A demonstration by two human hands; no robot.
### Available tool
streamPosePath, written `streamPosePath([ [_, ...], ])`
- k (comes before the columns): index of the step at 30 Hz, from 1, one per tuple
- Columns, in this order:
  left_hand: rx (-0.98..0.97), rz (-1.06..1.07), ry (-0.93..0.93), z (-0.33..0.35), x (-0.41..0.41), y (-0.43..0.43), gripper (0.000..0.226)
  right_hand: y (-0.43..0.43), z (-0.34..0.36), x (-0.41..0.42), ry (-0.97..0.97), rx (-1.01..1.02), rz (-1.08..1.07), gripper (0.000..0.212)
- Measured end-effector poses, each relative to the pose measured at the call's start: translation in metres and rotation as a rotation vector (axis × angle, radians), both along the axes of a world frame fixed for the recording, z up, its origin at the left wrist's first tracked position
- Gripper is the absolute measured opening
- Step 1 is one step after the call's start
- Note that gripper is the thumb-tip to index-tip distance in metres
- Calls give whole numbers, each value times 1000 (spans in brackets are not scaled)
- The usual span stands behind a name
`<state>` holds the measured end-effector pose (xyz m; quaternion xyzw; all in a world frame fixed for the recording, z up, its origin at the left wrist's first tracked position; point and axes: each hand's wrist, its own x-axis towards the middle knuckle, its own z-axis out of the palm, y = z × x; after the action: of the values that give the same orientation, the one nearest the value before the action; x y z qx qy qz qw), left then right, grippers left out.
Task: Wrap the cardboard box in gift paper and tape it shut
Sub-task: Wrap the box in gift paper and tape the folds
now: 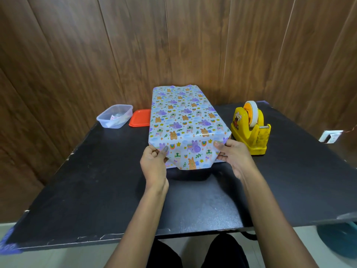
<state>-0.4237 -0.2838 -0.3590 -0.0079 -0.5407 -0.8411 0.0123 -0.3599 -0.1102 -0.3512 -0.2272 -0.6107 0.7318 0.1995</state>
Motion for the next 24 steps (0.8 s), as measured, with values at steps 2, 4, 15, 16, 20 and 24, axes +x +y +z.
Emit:
streamPosePath([
  [2,-13,38,5,-4,2,2,19,-1,-2,0,6,3,11,6],
  [4,-63,44,-7,-10,3,5,21,-1,-4,1,-6,14,43,6],
  [15,-346,33,-34,-34,-7,9,20,-7,-20,-5,-44,154,-4,14],
  [16,-366,33,-40,-37,-7,10,23,-8,-23,-6,-59,176,-9,18],
  [20,-491,47,-37,-38,-2,12,28,-11,-34,-8,-82,194,-57,26],
  [24,-648,81,-25,-32,0,14,20,-15,-37,-13,-111,255,-122,29],
])
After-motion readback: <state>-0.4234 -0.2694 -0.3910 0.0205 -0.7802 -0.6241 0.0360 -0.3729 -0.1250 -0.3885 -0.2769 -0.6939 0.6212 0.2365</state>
